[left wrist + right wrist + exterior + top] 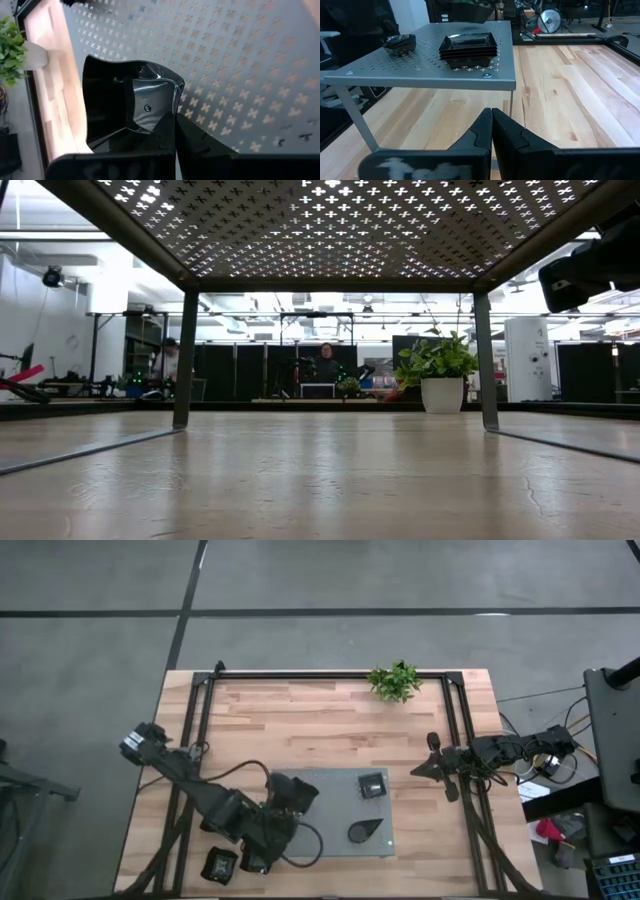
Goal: Pick & Place Mini shaped plates
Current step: Put the distorted square plate on the shelf
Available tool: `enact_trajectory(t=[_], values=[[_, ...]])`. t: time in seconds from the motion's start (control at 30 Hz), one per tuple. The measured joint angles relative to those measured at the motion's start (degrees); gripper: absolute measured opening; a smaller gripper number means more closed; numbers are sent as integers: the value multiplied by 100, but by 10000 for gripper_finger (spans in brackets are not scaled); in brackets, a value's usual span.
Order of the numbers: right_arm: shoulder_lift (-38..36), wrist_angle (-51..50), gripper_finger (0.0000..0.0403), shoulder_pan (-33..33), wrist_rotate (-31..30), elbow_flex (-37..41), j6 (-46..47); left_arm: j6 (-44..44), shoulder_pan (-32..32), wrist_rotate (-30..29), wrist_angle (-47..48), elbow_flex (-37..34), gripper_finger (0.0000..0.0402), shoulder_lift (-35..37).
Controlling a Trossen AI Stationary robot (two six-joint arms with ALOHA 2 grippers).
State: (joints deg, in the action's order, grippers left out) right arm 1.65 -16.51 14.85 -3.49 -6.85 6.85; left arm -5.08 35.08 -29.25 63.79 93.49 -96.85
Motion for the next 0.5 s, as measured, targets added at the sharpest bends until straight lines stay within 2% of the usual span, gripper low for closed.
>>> enact_trajectory(t=[0.2,0.37,0.5], values=[[0,0,8,-1,-1,0,0,-307,30,19,-453,0,0,-2],[0,0,8,-2,0,0,0,-965,27,17,-636,0,0,10],[0,0,8,-2,0,0,0,-868,27,11,-634,-2,0,11]])
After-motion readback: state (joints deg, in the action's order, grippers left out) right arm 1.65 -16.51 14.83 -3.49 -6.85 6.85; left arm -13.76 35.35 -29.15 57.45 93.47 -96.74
